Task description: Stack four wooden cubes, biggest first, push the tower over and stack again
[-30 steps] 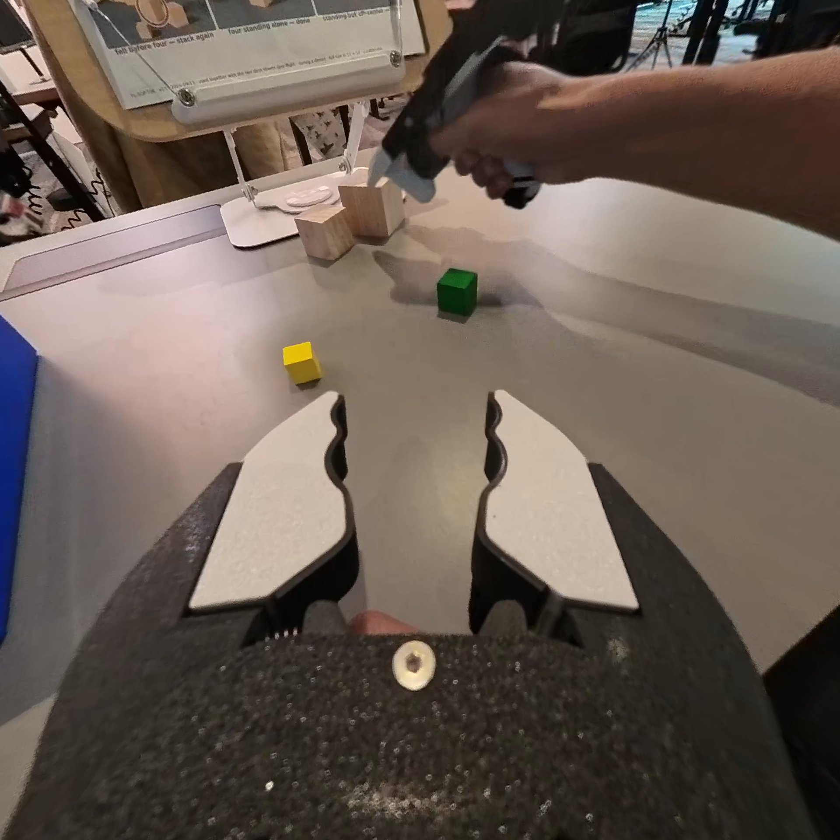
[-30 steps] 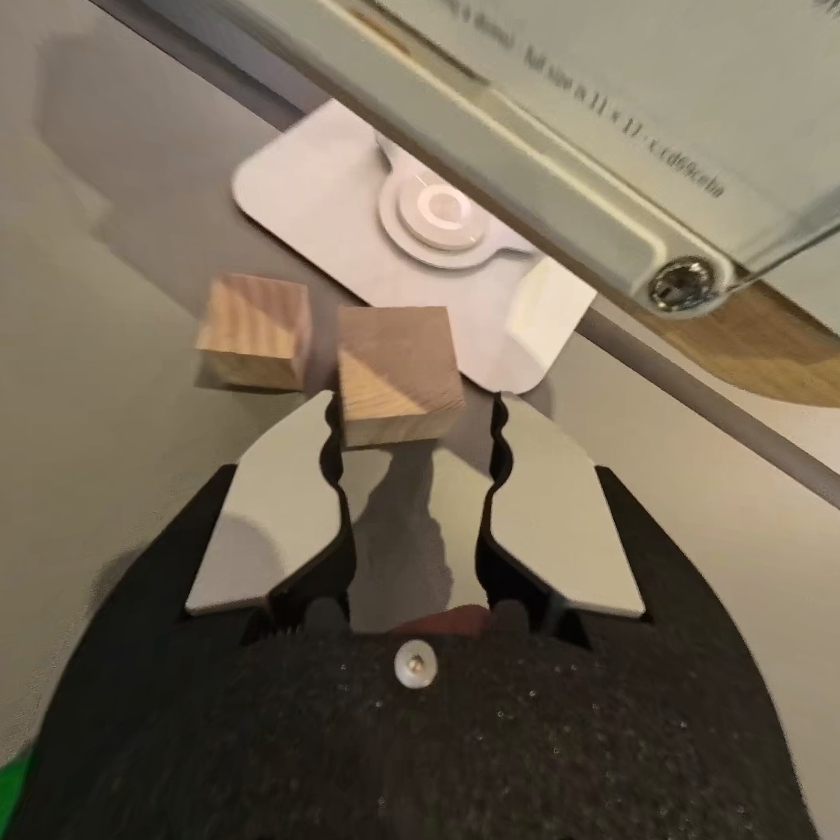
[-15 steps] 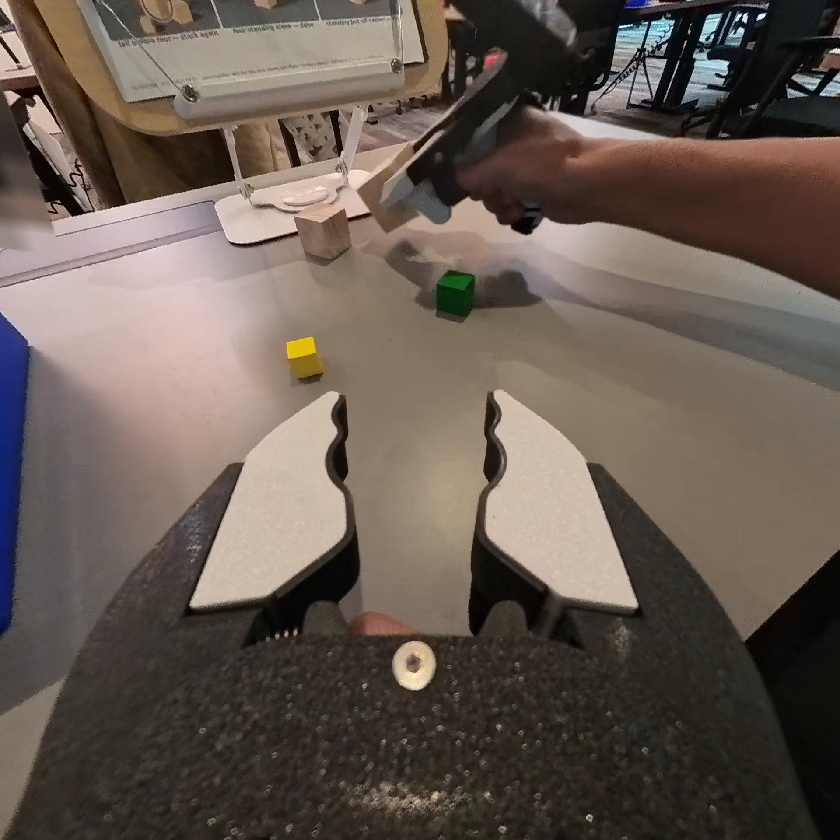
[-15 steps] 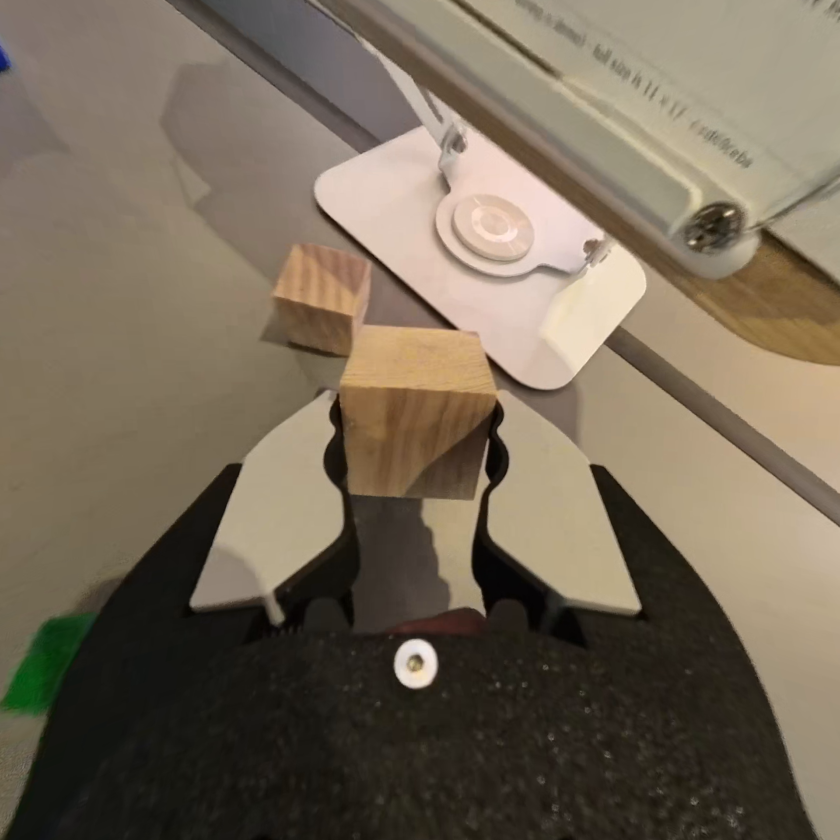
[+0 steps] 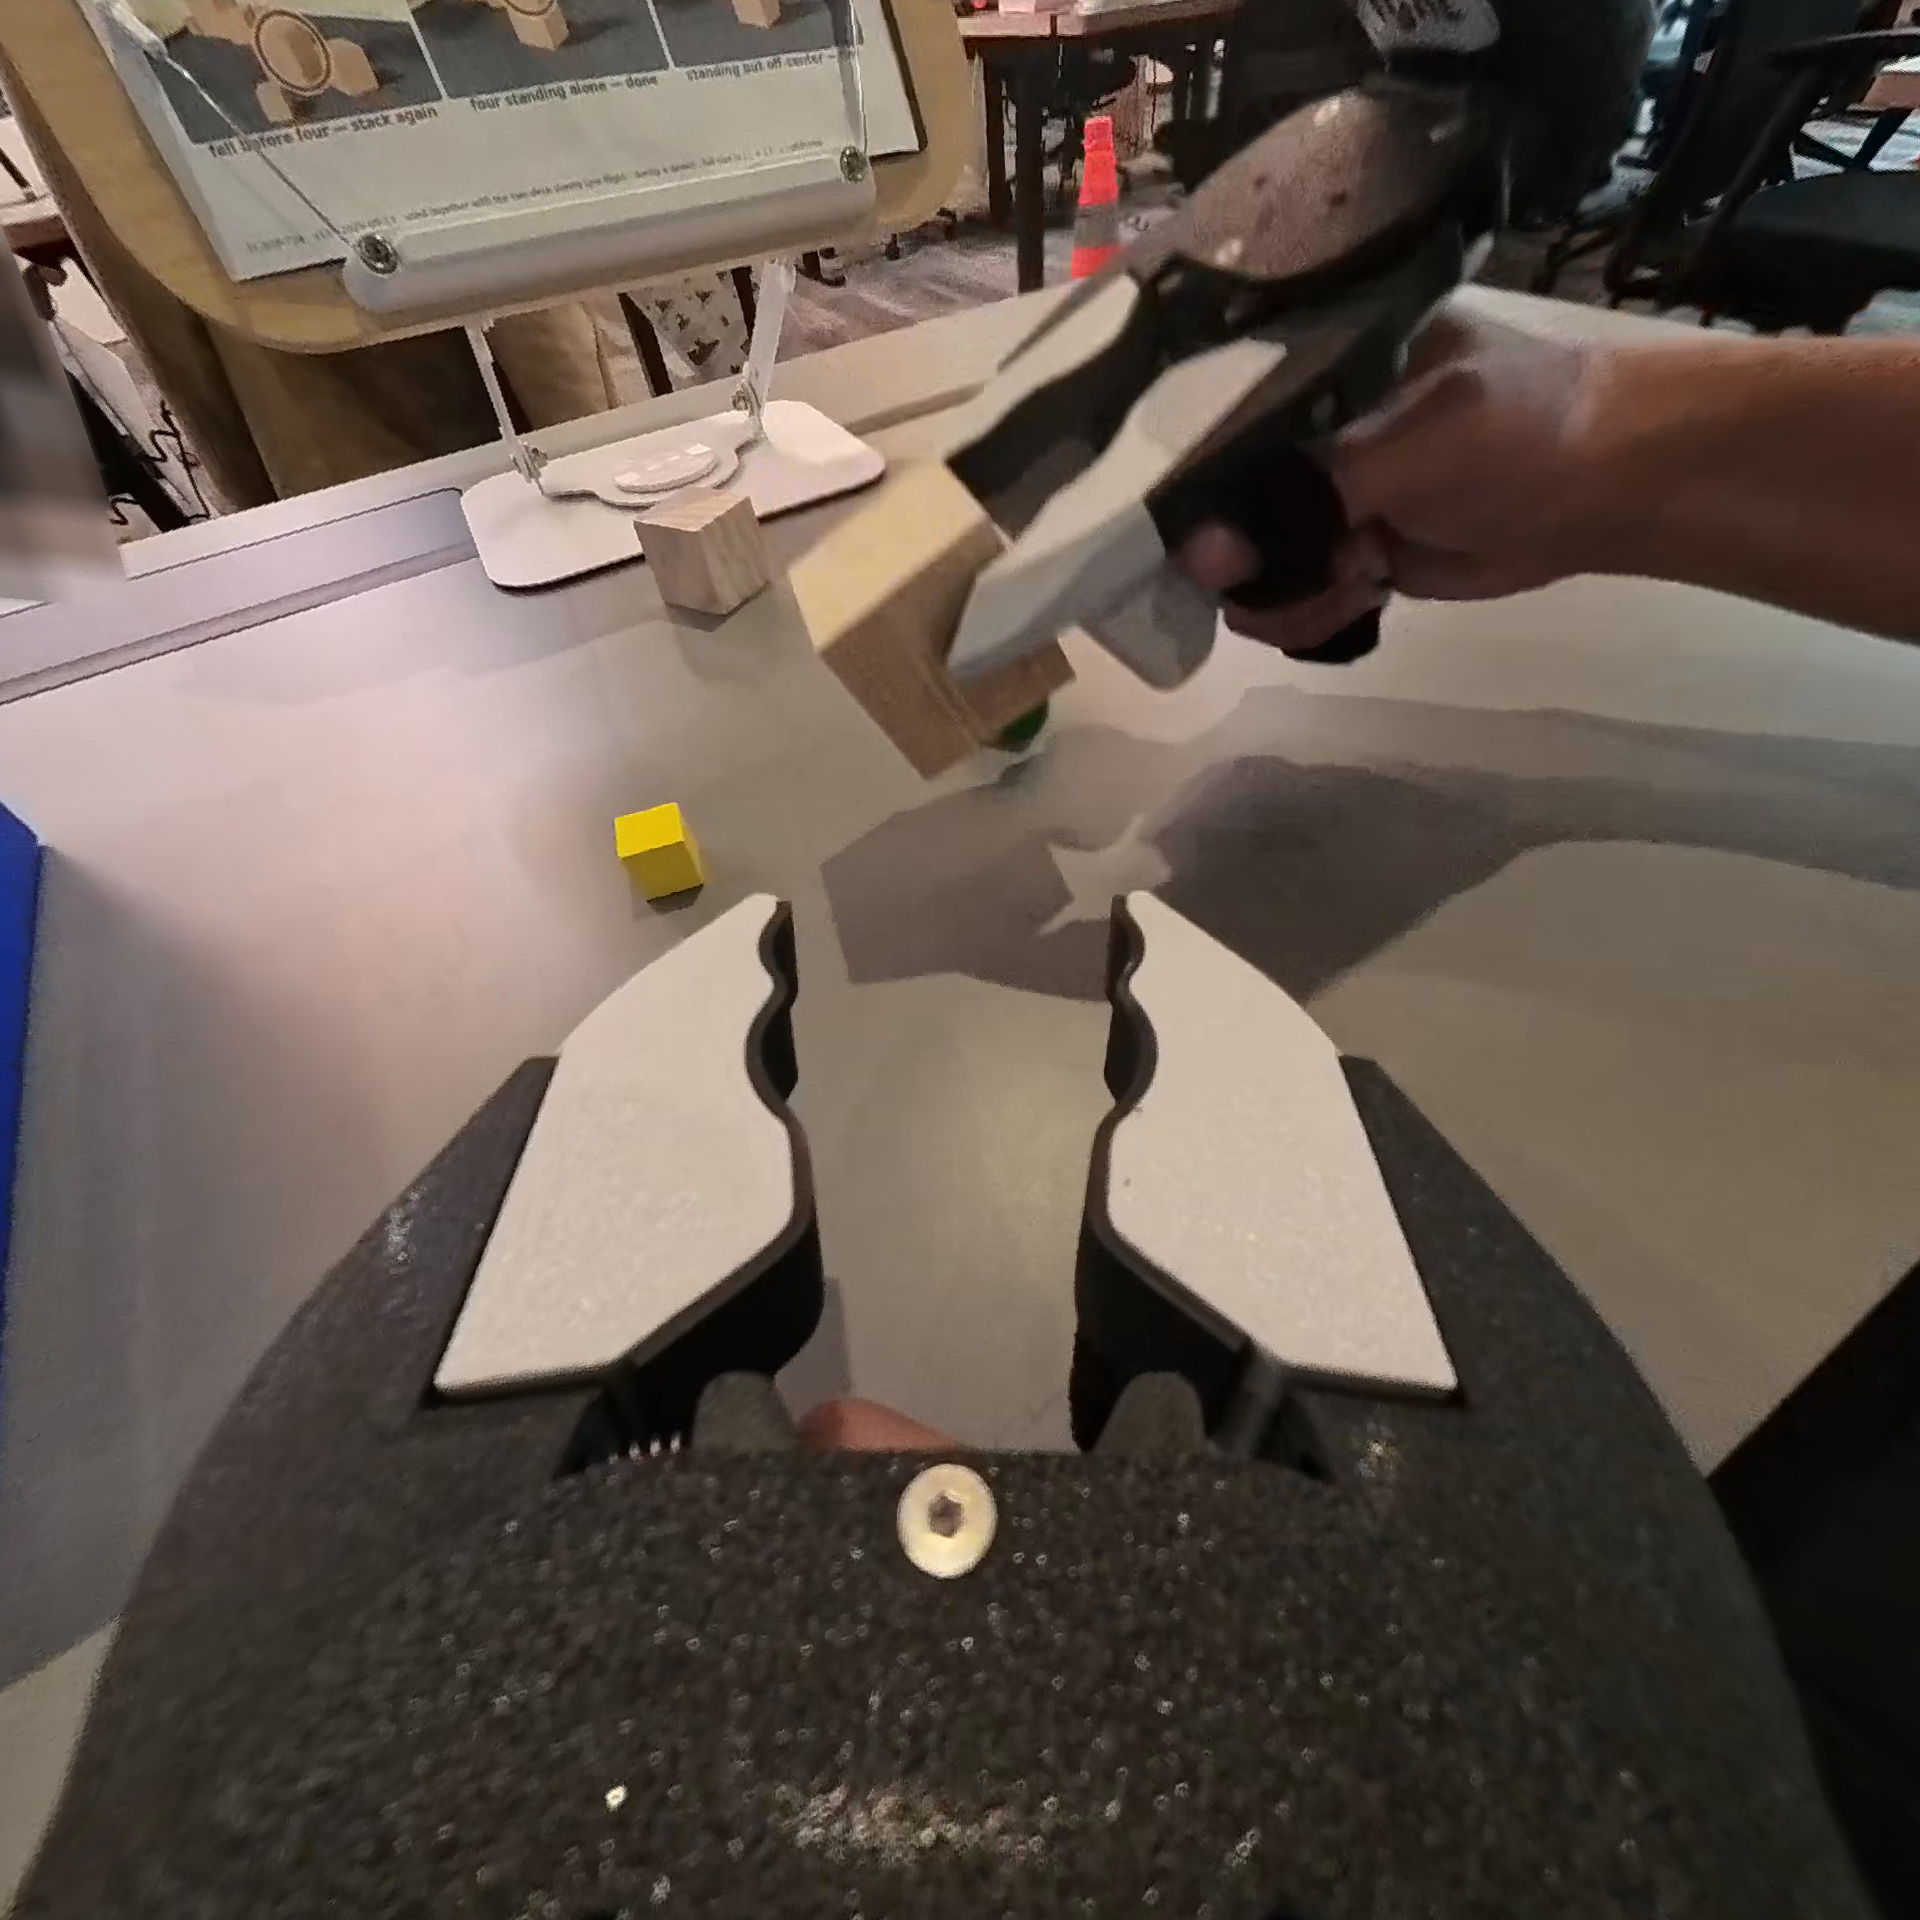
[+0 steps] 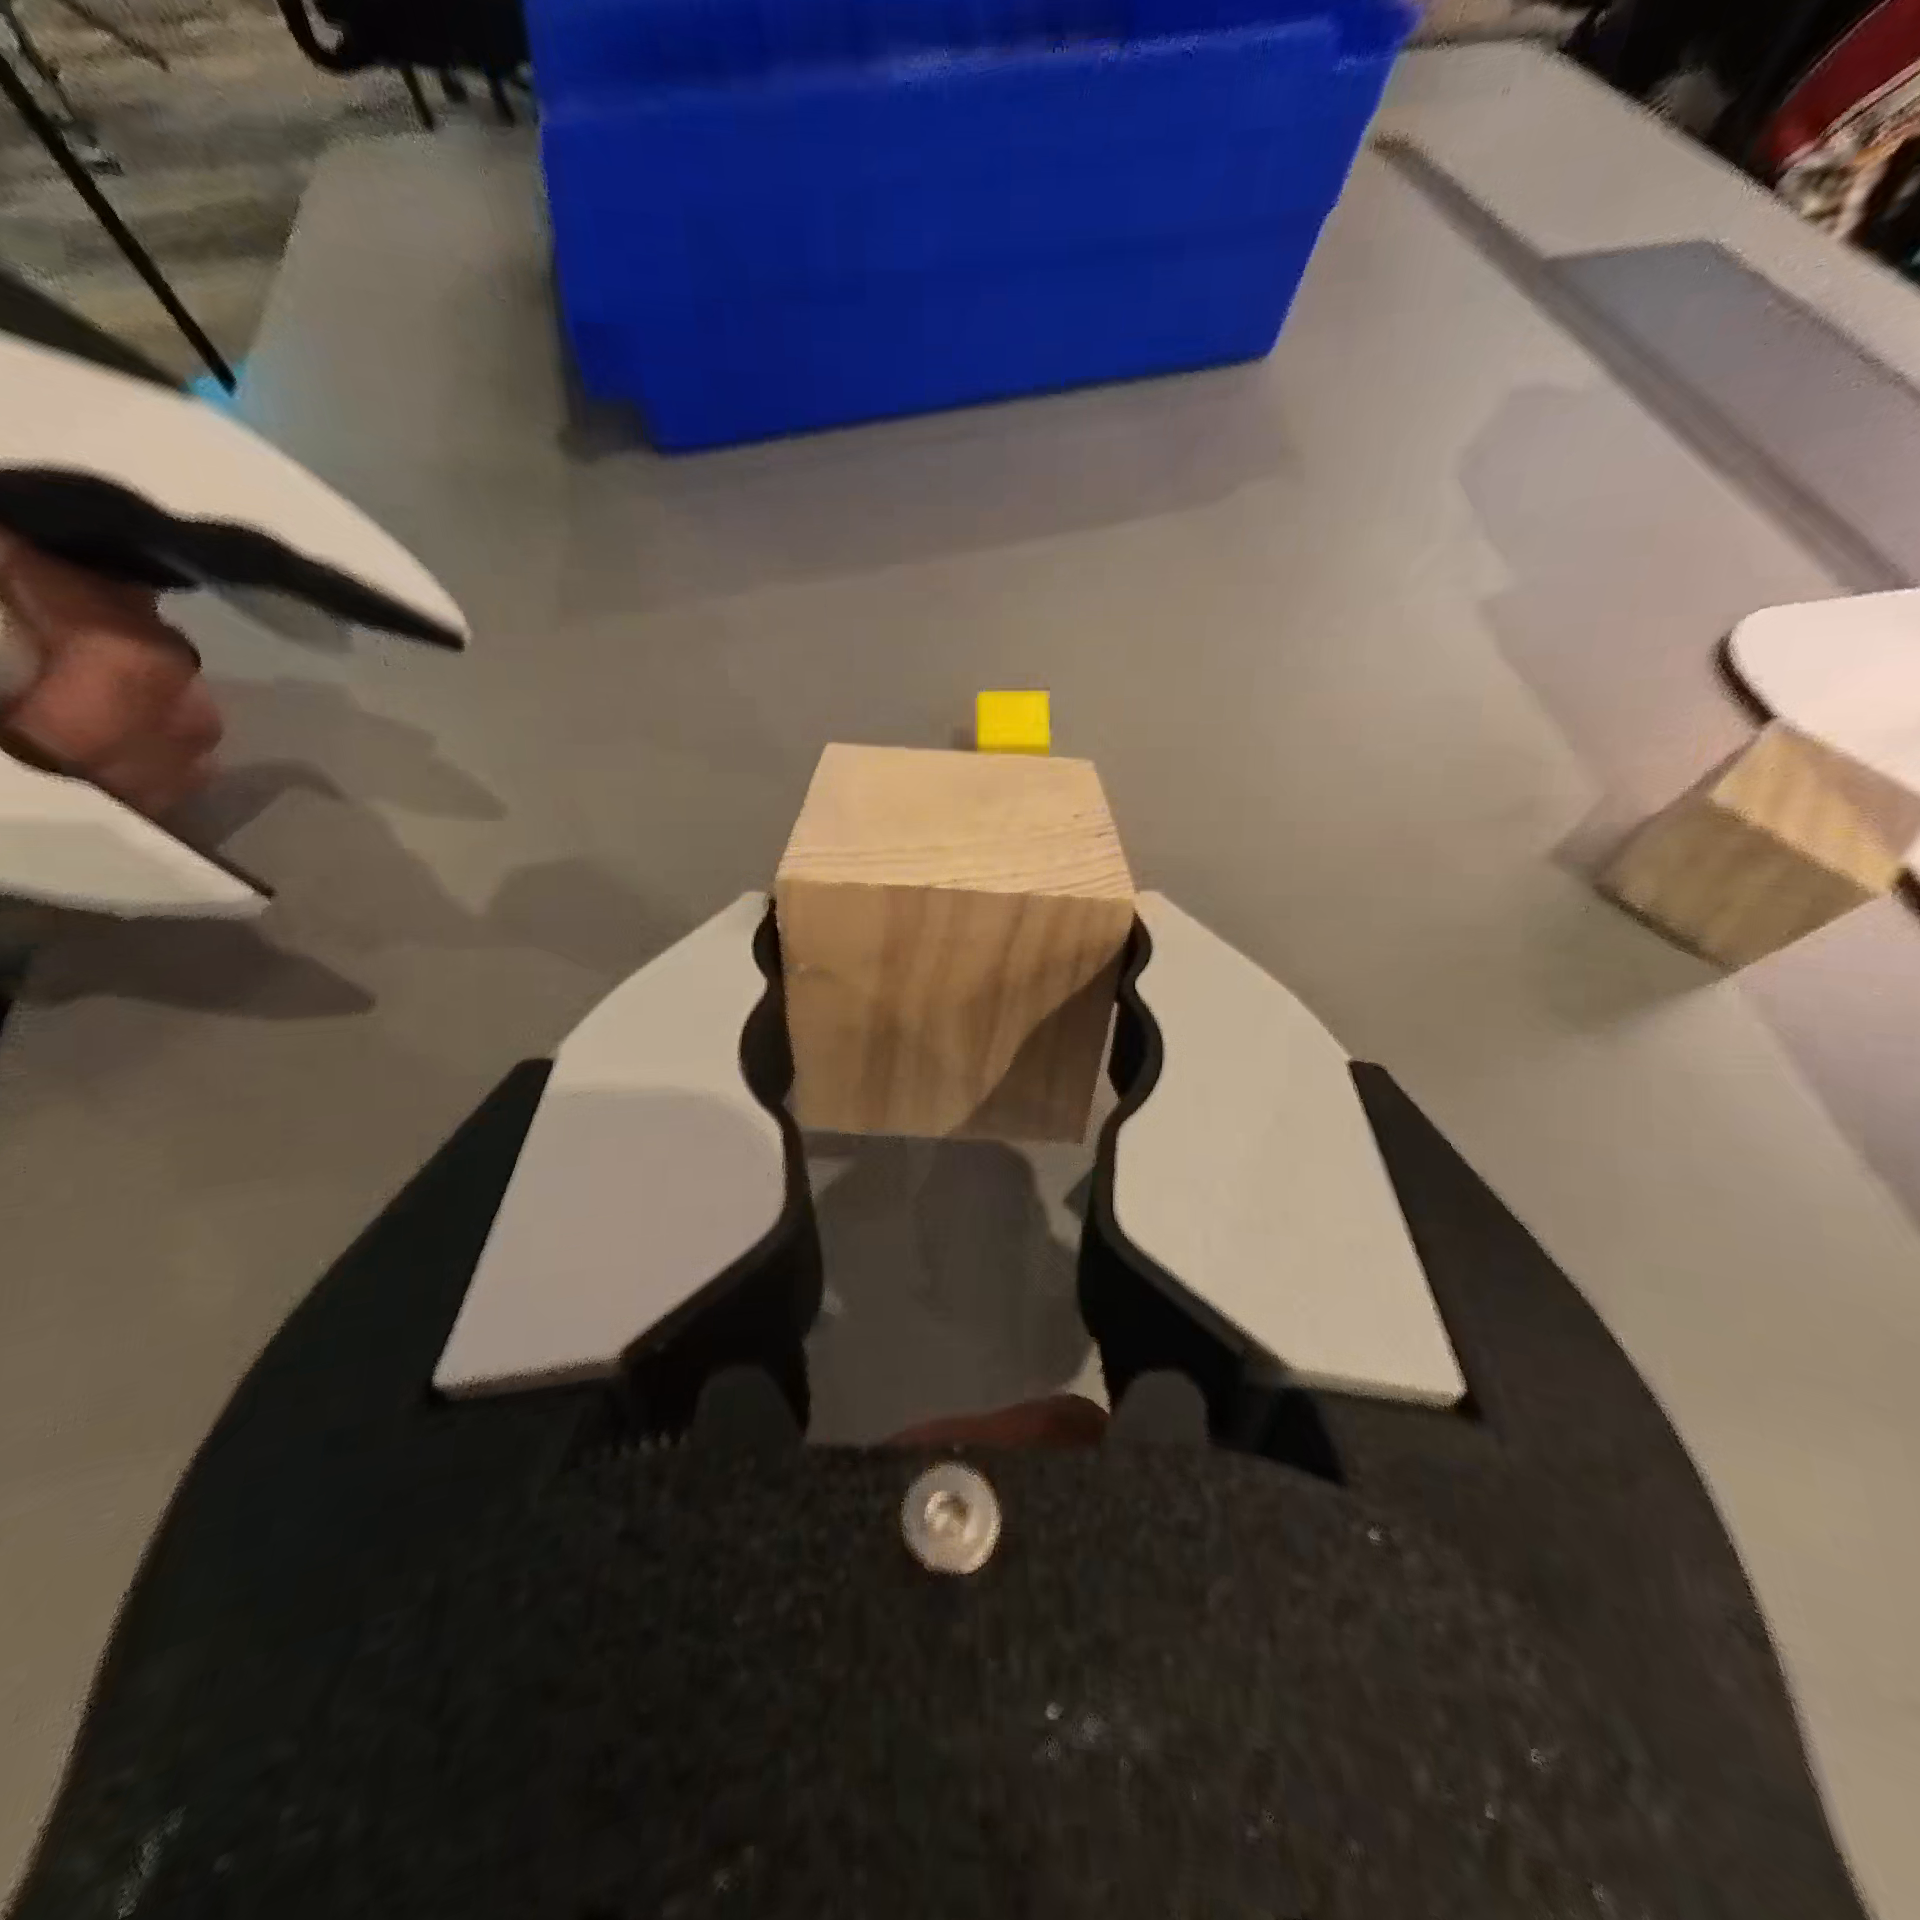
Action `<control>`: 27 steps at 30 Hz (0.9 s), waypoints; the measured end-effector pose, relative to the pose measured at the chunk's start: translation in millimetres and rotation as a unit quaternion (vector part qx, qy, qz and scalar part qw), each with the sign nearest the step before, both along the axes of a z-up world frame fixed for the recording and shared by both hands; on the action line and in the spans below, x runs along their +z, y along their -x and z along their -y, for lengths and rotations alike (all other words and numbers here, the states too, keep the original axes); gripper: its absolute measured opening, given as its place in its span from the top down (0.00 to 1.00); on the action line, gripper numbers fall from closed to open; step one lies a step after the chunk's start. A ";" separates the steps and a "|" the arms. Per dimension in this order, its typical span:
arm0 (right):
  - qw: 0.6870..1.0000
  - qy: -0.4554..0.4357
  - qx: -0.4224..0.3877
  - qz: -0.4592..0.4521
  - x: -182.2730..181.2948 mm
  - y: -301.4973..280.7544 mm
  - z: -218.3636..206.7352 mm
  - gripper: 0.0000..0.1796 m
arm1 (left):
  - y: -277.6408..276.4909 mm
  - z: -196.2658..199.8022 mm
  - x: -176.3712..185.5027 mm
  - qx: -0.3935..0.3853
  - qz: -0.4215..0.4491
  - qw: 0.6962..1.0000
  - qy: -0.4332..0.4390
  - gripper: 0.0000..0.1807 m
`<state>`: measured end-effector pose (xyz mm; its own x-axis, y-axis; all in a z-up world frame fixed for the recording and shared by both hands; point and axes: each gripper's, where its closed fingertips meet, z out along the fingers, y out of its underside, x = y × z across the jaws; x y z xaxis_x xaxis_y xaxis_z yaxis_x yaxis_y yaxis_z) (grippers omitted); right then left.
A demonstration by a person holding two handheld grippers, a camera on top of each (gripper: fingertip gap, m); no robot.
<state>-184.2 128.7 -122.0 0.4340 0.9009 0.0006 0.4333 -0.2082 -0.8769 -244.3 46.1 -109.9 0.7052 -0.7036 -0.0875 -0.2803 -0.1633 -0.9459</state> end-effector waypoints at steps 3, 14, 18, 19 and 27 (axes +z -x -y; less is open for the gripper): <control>1.000 0.002 0.005 0.030 -20.6 1.6 1.4 0.67 | -0.1 -2.0 -3.8 0.000 -0.001 1.000 0.008 0.68; 0.998 -0.041 0.013 0.047 -6.4 -27.0 3.4 0.58 | -2.7 -1.8 -13.3 -0.006 -0.017 1.000 0.018 0.68; 0.994 -0.053 -0.095 -0.002 25.5 -63.7 41.8 0.61 | 0.9 -1.9 -13.3 -0.003 -0.019 1.000 0.018 0.68; 0.991 -0.047 -0.121 -0.033 31.3 -71.0 60.8 0.62 | 2.1 -3.1 -12.6 -0.002 -0.019 1.000 0.017 0.68; 0.965 0.002 -0.217 -0.146 23.4 -103.0 165.4 0.67 | -22.7 -85.6 27.2 -0.021 -0.058 0.998 0.014 0.68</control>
<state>-81.2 -36.7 -98.6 0.7521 0.6335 -0.1817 0.0387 -0.3177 -0.9474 -221.6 131.7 -82.8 0.6615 -0.7352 -0.1478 -0.3954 -0.1744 -0.9018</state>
